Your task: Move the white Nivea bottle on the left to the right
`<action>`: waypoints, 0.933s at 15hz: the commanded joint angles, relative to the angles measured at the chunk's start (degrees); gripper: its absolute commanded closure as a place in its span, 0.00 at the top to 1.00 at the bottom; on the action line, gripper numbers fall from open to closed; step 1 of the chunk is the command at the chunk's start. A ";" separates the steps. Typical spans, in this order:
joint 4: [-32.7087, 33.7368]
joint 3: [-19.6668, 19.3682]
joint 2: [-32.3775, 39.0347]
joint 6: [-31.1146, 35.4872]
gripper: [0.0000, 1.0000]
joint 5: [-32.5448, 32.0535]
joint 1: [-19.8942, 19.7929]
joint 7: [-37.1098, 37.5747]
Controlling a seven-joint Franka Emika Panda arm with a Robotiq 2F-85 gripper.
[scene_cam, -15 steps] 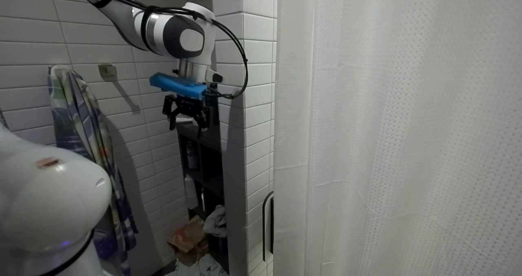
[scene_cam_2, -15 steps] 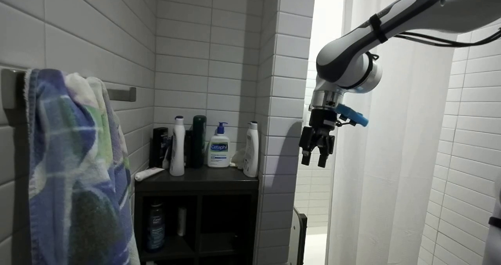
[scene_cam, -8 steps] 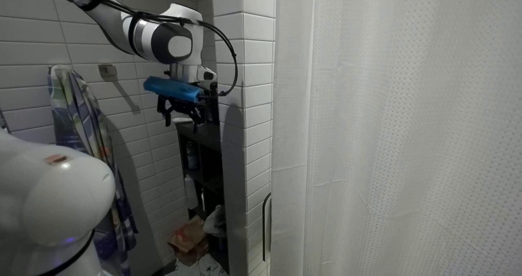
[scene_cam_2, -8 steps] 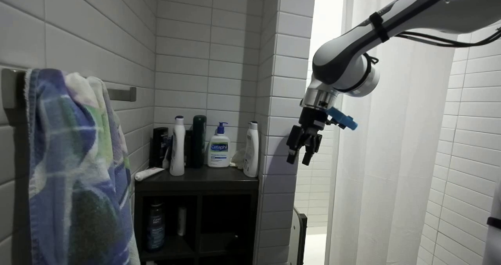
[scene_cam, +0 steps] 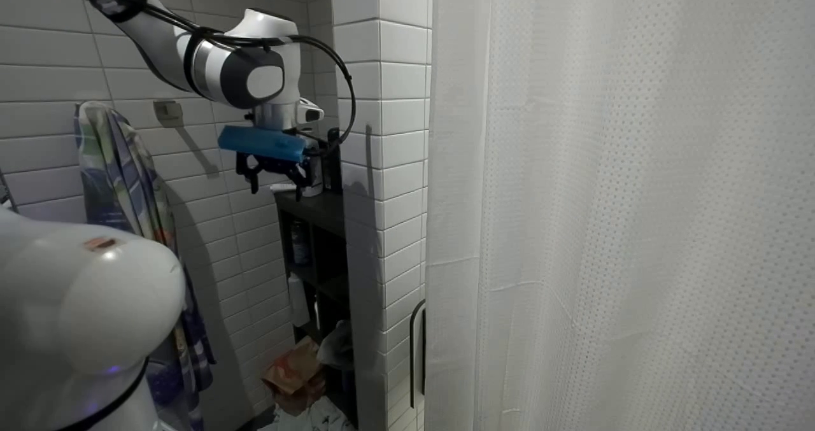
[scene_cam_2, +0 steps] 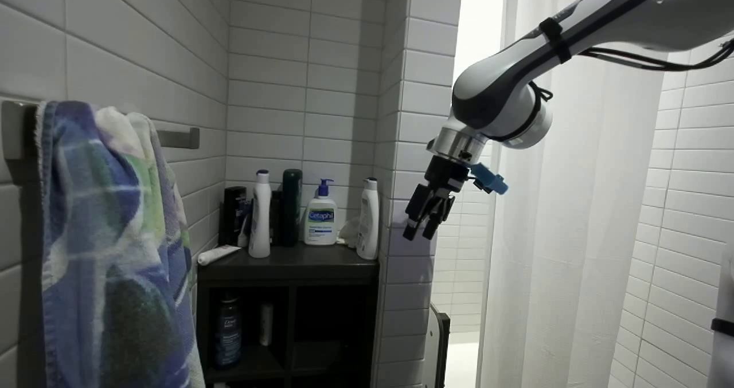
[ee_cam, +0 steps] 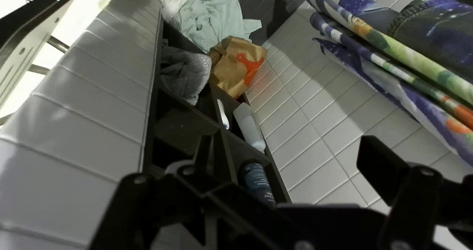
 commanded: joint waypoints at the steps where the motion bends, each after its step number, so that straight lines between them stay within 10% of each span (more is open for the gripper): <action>1: -2.67 1.60 0.66 5.02 1.00 1.20 3.06 -1.24; 6: -2.09 2.77 3.32 10.06 1.00 4.86 8.09 -0.87; 14: 2.12 -0.47 3.85 21.67 1.00 27.84 14.98 -9.57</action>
